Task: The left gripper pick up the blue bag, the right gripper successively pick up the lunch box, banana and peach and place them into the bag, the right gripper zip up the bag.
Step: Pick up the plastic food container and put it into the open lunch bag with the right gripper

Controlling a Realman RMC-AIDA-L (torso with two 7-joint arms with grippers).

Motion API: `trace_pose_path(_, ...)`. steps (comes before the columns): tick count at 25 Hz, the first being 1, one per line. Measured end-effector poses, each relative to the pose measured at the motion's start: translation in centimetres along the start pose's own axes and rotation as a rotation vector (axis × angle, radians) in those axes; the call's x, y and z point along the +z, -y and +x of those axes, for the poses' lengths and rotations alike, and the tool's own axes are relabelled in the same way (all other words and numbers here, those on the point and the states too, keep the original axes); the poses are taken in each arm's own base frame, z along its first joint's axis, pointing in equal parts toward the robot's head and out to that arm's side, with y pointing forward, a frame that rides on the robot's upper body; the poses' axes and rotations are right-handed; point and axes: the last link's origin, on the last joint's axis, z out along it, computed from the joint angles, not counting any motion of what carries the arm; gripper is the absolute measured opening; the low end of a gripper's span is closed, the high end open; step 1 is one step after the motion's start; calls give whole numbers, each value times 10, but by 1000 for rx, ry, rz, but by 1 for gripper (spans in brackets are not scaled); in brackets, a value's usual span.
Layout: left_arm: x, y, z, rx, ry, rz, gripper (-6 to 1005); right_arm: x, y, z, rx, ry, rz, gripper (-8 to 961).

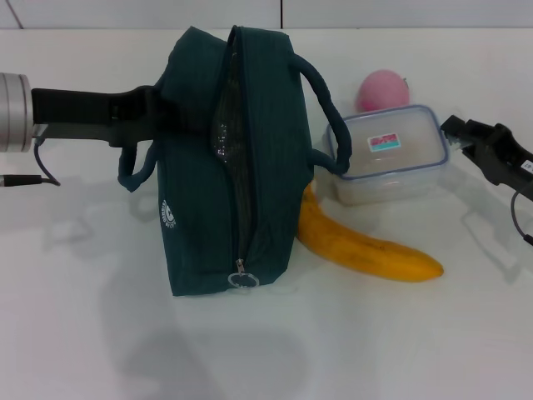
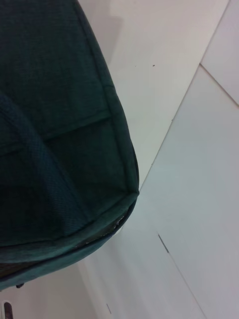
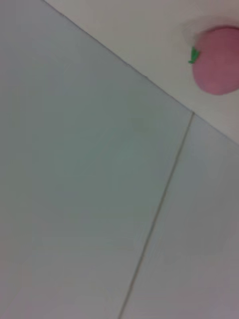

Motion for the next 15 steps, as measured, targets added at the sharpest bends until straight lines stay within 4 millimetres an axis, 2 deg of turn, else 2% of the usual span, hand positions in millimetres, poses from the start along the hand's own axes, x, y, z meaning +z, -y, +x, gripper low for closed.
trace_pose_path(6, -1, -1, 0, 0, -2, -8, 23, -7, 0, -3, 62, 29, -18, 108)
trace_pose_path(15, -4, -2, 0, -6, -11, -36, 23, -36, 5, -6, 170, 128, -65, 102)
